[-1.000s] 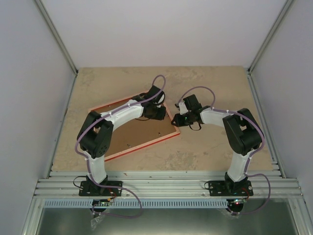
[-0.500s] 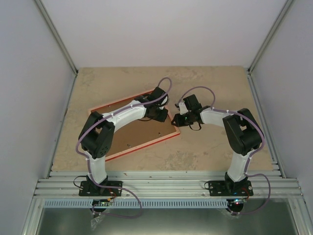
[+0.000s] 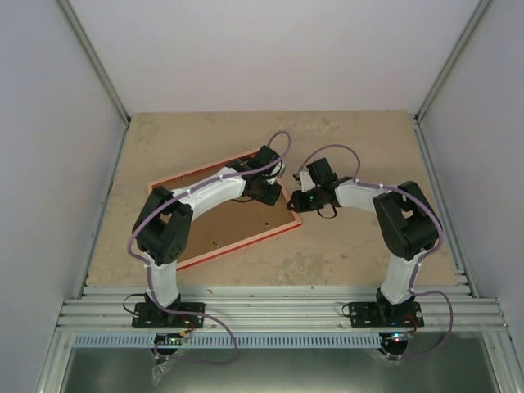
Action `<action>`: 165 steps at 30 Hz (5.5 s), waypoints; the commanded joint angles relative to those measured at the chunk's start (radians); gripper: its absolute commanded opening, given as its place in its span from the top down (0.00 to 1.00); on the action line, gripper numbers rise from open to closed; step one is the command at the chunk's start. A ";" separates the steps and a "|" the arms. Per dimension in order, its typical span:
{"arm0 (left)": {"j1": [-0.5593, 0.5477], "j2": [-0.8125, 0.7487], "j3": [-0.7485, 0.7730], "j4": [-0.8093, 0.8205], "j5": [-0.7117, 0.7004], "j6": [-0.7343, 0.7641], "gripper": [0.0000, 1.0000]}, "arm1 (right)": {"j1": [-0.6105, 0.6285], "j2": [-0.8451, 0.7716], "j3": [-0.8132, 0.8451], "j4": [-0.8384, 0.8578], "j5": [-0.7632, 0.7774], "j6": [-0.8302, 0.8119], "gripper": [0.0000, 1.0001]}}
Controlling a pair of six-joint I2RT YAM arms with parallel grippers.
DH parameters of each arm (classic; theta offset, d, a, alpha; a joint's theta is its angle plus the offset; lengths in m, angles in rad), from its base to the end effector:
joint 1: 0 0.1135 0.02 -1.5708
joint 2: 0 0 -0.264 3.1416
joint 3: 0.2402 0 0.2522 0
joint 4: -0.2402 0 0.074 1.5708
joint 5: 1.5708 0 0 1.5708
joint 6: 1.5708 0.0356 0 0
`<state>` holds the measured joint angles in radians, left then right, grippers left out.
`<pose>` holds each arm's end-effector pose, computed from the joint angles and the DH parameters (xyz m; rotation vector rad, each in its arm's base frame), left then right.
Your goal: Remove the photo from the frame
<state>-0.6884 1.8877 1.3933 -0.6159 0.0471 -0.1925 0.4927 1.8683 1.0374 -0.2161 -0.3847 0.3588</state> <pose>0.3040 -0.2523 0.2028 0.6836 2.6387 -0.3305 0.3112 0.1822 0.1328 -0.3231 2.7004 0.7824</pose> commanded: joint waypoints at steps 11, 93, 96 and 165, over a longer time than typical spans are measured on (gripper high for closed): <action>-0.092 0.039 0.006 -0.216 0.202 0.093 1.00 | 0.003 0.019 0.003 -0.028 0.026 -0.018 0.91; 0.056 -0.151 -0.070 0.000 0.018 -0.212 1.00 | -0.007 -0.013 -0.018 -0.034 0.067 -0.003 0.91; 0.060 -0.178 -0.082 0.015 -0.001 -0.230 1.00 | -0.012 -0.029 -0.030 -0.034 0.095 0.011 0.95; 0.196 -0.403 -0.250 0.128 0.038 -0.318 1.00 | 0.235 -0.107 -0.067 -0.135 -0.061 0.062 0.52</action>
<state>-0.5068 1.5116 1.1412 -0.4953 0.0872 -0.5030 0.7193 1.7409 0.9169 -0.3088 -0.4496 0.4725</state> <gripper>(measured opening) 0.140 0.471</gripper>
